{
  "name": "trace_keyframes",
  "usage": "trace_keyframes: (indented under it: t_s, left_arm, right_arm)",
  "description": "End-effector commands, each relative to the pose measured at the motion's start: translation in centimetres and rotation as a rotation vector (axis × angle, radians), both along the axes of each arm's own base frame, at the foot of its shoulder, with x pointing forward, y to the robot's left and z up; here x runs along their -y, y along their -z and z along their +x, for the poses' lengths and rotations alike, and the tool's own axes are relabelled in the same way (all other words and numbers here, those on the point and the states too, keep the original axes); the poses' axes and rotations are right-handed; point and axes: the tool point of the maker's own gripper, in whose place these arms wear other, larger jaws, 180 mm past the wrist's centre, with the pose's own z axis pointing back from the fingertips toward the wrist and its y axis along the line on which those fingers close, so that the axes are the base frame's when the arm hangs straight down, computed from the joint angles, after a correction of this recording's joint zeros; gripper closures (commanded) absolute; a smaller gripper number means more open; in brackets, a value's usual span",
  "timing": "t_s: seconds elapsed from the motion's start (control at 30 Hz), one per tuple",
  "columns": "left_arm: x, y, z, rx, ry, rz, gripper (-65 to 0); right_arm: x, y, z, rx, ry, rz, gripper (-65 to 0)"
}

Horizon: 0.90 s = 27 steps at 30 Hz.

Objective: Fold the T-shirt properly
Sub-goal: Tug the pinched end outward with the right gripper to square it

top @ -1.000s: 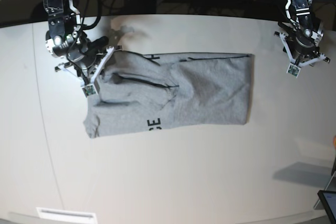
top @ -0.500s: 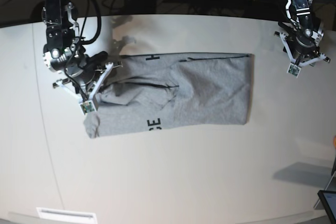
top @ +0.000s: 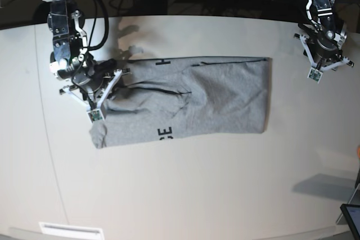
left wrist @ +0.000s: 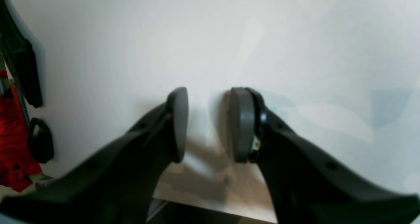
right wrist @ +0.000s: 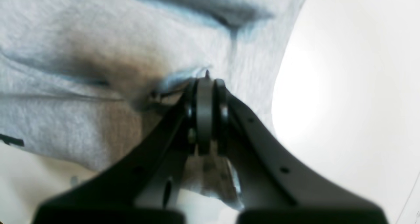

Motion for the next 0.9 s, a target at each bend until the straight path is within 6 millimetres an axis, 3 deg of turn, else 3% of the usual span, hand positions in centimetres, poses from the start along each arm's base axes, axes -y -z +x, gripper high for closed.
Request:
trace_keyframes:
  t_s: [0.0,0.1,0.33,0.5,0.7,0.87]
  left_arm:
    - [-0.5,0.3,-1.0,-0.048,-0.005,0.016,-21.8]
    - [-0.5,0.3,-0.9,-0.047,-0.004,0.016,-21.8]
    - [-0.6,0.3,-1.1,-0.050,-0.005,0.020,-21.8]
    - [-0.7,0.1,-1.0,-0.047,-0.002,0.024,-21.8]
    - [-0.7,0.1,-1.0,-0.046,-0.002,0.025,-21.8]
    - [-0.6,0.0,-0.8,-0.041,-0.001,0.025,-21.8]
  right_arm:
    - [0.0,-1.1,1.0,0.048,0.001,0.007,-1.0]
    - [0.0,-1.4,1.5,0.059,0.000,0.005,-2.5]
    - [0.3,-1.4,1.9,0.061,0.001,-0.005,-18.9]
    - [1.2,-2.6,2.9,0.099,0.004,-0.027,-19.0]
    - [3.2,-7.0,4.5,0.227,-0.014,-0.096,-19.2]
    - [6.1,-7.5,4.7,0.237,0.048,-0.127,-19.2]
